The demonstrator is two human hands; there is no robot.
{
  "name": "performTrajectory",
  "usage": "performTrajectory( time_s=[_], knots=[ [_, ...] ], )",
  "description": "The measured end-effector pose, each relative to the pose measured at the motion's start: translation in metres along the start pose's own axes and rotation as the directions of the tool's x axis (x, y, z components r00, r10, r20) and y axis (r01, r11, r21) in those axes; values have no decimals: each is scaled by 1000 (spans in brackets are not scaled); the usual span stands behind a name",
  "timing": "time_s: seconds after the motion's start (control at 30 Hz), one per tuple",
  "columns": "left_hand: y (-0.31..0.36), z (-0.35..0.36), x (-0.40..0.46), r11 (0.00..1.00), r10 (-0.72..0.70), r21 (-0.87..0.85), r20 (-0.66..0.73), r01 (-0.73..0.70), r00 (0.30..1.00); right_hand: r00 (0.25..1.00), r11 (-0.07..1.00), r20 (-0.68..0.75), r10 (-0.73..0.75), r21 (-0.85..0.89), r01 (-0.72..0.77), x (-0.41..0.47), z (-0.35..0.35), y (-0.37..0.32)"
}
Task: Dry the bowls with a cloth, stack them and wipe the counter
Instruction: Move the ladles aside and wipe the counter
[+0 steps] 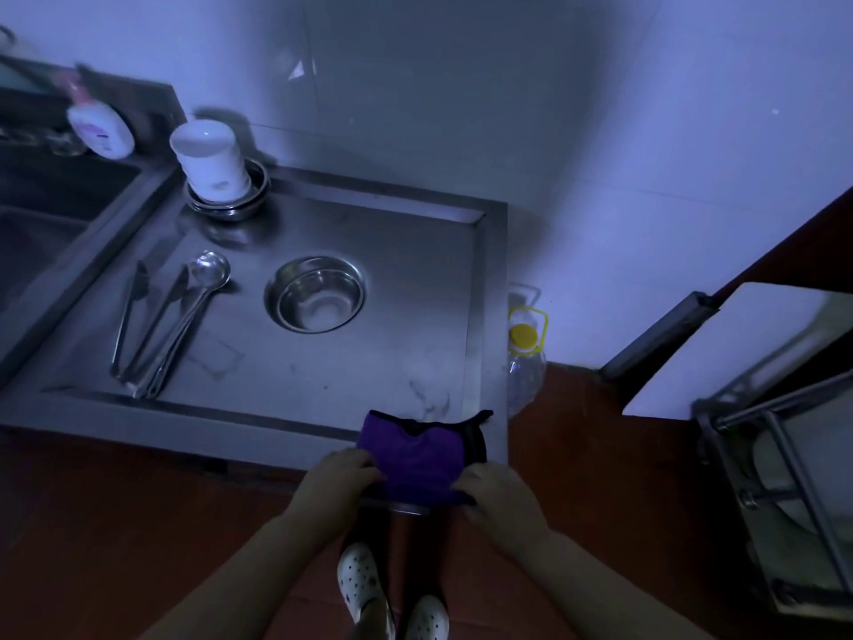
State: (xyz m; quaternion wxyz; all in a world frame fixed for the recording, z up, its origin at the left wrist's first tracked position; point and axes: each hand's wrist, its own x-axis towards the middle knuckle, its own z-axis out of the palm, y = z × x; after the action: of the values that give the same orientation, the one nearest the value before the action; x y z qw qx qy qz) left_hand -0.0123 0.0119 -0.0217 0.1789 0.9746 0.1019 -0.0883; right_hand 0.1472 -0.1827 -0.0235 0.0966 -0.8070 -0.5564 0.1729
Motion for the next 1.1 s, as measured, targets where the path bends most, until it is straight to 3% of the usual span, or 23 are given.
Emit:
performTrajectory(
  time_s=[0.1, 0.17, 0.37, 0.67, 0.87, 1.1],
  knots=[
    [1, 3, -9, 996, -53, -73, -3, 53, 999, 997, 1000, 77, -15, -16, 16, -2, -3, 2],
    [1, 2, -18, 994, -103, -34, 11, 104, 995, 999, 1000, 48, 0, 24, -1, 0, -10, 1],
    [-8, -36, -51, 957, -290, -68, -178, 282, 940, 993, 987, -56, 107, 125, -100, 24, -42, -12],
    [-60, -98, -92, 911, -408, -208, -338, 355, 848, 997, 978, -42, -65, 197, 72, 94, -67, -104],
    [-134, -111, -128, 886, -462, -221, -332, 408, 823, 997, 976, -41, -67, 206, 74, 152, -56, -171],
    [-259, -124, -175, 819, -566, -271, -241, 505, 788, 999, 962, 8, 47, 268, -47, 234, -16, -264]
  ],
)
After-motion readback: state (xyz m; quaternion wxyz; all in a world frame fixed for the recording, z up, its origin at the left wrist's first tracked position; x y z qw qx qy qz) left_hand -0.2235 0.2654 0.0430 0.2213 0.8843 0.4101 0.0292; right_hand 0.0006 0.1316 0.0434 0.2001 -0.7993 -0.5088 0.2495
